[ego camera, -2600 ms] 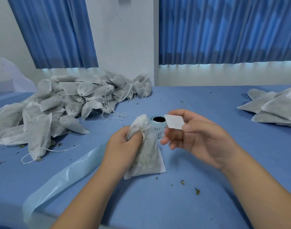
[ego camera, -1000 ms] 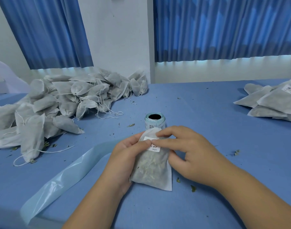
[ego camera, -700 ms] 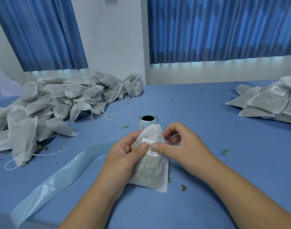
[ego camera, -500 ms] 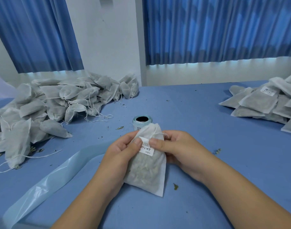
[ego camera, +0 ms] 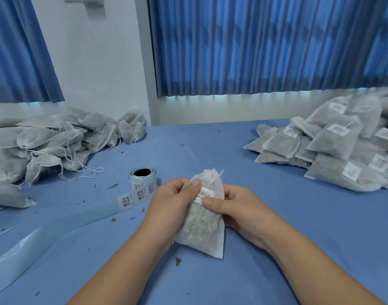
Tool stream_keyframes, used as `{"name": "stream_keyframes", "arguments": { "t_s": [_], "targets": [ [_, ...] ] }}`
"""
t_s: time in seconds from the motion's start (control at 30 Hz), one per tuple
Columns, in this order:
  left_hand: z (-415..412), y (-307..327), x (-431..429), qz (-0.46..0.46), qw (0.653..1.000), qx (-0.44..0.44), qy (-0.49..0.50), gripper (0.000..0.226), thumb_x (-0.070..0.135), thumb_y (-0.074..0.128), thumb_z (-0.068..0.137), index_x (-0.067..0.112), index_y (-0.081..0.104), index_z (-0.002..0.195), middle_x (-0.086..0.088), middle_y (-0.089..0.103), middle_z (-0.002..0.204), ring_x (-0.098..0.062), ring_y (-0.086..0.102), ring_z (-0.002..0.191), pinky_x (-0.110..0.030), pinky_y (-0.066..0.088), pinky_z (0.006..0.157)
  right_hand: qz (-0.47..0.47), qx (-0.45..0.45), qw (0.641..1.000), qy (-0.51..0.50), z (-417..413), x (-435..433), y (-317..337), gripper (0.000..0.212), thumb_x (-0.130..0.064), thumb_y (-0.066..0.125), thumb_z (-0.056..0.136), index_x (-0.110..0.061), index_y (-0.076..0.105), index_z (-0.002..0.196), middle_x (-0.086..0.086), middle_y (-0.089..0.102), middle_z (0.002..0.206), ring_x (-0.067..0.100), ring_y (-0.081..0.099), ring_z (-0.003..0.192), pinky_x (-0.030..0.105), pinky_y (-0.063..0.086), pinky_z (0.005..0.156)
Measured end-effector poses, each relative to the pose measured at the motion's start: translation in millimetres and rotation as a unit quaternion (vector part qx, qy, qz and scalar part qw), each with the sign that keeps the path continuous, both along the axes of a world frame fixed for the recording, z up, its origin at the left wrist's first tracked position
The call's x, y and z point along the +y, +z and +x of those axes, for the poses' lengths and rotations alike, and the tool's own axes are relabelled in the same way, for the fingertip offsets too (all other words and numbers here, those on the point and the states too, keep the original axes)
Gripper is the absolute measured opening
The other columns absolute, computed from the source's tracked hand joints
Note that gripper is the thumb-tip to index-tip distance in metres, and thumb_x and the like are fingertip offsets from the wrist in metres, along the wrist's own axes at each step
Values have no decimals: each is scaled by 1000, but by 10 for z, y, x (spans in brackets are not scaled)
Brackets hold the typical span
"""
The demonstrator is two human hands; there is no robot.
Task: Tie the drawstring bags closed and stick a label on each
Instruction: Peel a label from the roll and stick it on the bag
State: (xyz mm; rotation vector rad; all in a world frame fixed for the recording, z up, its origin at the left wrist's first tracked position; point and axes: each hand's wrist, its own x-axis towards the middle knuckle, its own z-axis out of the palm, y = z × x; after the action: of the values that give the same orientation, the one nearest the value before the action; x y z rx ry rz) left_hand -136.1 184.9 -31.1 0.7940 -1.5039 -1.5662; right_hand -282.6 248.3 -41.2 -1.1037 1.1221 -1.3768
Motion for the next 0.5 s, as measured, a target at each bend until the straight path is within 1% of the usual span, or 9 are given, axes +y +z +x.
{"name": "stream_keyframes", "arguments": {
  "t_s": [0.1, 0.17, 0.23, 0.3, 0.37, 0.4, 0.43, 0.47, 0.5],
  "targets": [
    [-356, 42, 59, -11, 1000, -8, -19, 21, 26, 64, 93, 13, 71, 79, -5, 71, 72, -17, 66, 65, -30, 51, 60, -2, -45, 998, -32, -299, 166, 10, 32, -18, 74, 80, -3, 71, 108, 21, 69, 113, 34, 67, 105, 38, 55, 87],
    [-602, 81, 108, -15, 997, -31, -68, 18, 29, 65, 93, 14, 73, 85, -3, 74, 77, -17, 70, 71, -29, 52, 62, -9, -57, 995, -78, -490, 280, 20, 30, -18, 72, 83, -2, 70, 109, 21, 69, 113, 34, 67, 106, 40, 55, 89],
    [-855, 108, 175, -15, 991, -60, -115, 13, 27, 67, 92, 16, 73, 90, -2, 76, 84, -17, 73, 78, -28, 53, 64, -10, -74, 988, -138, -685, 397, 36, 25, -19, 67, 88, -1, 71, 105, 21, 71, 109, 32, 68, 103, 39, 57, 87],
    [-1109, 119, 256, -16, 990, -73, -120, 10, 22, 68, 91, 16, 73, 96, -2, 77, 88, -17, 74, 81, -28, 54, 64, -5, -95, 976, -196, -885, 510, 34, 24, -21, 62, 92, -2, 72, 102, 20, 72, 106, 31, 70, 100, 40, 57, 86],
    [-1358, 141, 335, 2, 993, -54, -107, 10, 20, 68, 90, 15, 73, 97, -4, 77, 87, -18, 74, 78, -26, 53, 59, -4, -69, 976, -206, -1059, 642, 50, 28, -29, 62, 93, -7, 70, 107, 15, 73, 107, 28, 70, 100, 41, 56, 85],
    [-1478, 162, 370, 13, 994, -39, -100, 10, 20, 68, 90, 14, 73, 96, -6, 77, 88, -19, 74, 77, -27, 52, 57, 5, -25, 981, -195, -1132, 715, 65, 31, -36, 65, 90, -12, 69, 110, 11, 73, 106, 25, 71, 96, 38, 56, 79],
    [-1593, 189, 400, 24, 995, -24, -93, 11, 19, 68, 90, 11, 72, 95, -10, 76, 89, -22, 73, 77, -30, 54, 58, 20, 17, 983, -182, -1188, 791, 84, 35, -41, 68, 85, -18, 69, 110, 7, 74, 104, 23, 71, 88, 34, 56, 68],
    [-1706, 217, 424, 35, 996, -7, -87, 12, 18, 68, 90, 8, 72, 94, -14, 76, 91, -25, 72, 79, -34, 56, 63, 33, 42, 983, -173, -1239, 856, 96, 38, -44, 71, 80, -20, 68, 110, 5, 73, 100, 22, 70, 77, 29, 53, 58],
    [-1815, 247, 444, 45, 995, 11, -85, 12, 17, 68, 90, 6, 72, 94, -17, 75, 94, -28, 71, 81, -39, 56, 69, 35, 42, 983, -173, -1294, 914, 102, 39, -42, 74, 76, -20, 67, 109, 5, 73, 98, 22, 67, 67, 26, 50, 50]
  ]
}}
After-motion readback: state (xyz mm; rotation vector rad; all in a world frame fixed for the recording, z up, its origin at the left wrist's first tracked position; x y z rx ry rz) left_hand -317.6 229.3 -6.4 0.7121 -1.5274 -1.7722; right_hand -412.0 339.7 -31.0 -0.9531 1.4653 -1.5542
